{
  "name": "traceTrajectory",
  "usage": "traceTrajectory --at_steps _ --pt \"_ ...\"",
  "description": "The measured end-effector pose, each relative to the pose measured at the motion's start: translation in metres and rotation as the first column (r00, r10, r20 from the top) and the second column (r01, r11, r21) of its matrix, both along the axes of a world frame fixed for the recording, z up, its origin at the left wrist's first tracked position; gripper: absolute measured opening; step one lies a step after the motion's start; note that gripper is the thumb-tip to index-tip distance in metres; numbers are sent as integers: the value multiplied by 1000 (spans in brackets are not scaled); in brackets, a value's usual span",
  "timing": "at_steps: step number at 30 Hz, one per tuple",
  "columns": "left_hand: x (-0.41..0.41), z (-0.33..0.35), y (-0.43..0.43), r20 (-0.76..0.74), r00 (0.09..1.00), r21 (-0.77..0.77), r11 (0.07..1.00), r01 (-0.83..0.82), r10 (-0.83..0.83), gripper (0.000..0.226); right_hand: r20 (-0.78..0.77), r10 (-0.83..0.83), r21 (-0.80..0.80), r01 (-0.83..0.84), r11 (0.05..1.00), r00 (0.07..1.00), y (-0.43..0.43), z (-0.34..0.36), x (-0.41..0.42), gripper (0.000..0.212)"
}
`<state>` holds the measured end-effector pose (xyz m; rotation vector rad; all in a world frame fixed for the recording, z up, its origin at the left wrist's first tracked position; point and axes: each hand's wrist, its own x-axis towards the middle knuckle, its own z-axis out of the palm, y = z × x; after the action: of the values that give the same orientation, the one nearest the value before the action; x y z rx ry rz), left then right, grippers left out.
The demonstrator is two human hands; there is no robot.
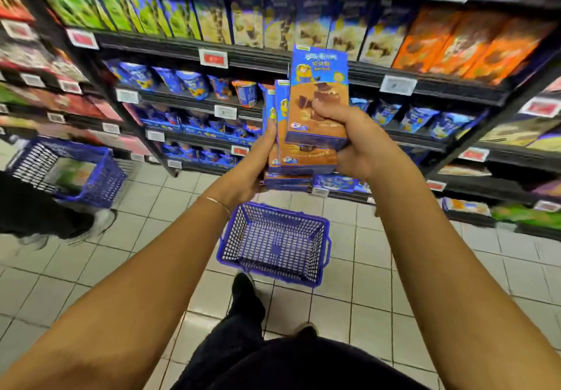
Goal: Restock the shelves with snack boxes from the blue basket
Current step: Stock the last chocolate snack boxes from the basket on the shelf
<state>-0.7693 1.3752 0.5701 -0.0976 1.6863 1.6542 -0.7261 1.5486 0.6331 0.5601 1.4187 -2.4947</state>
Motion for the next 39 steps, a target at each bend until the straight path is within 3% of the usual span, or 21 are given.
traceTrajectory --at_steps 8,13,18,27,32,39 --pt "-13 25 2 13 999 250 967 46 -51 104 -42 19 -19 -20 1000 999 -8 52 -17 19" --pt "-29 39 7 1 1000 387 922 12 -14 102 -105 -18 -8 17 1000 994 -7 85 -32 19" --pt "-58 71 16 18 999 427 904 33 -45 101 -148 -105 12 108 994 983 -6 120 -53 35" --pt "-125 158 43 -8 991 495 861 118 -131 98 -384 -218 112 279 954 897 4 204 -100 11" --pt "-150 194 60 2 985 469 870 149 -170 107 -411 -267 104 336 936 872 7 245 -123 11" --pt "-173 213 76 2 995 504 859 88 -103 107 -443 -212 104 284 953 871 25 267 -153 6"
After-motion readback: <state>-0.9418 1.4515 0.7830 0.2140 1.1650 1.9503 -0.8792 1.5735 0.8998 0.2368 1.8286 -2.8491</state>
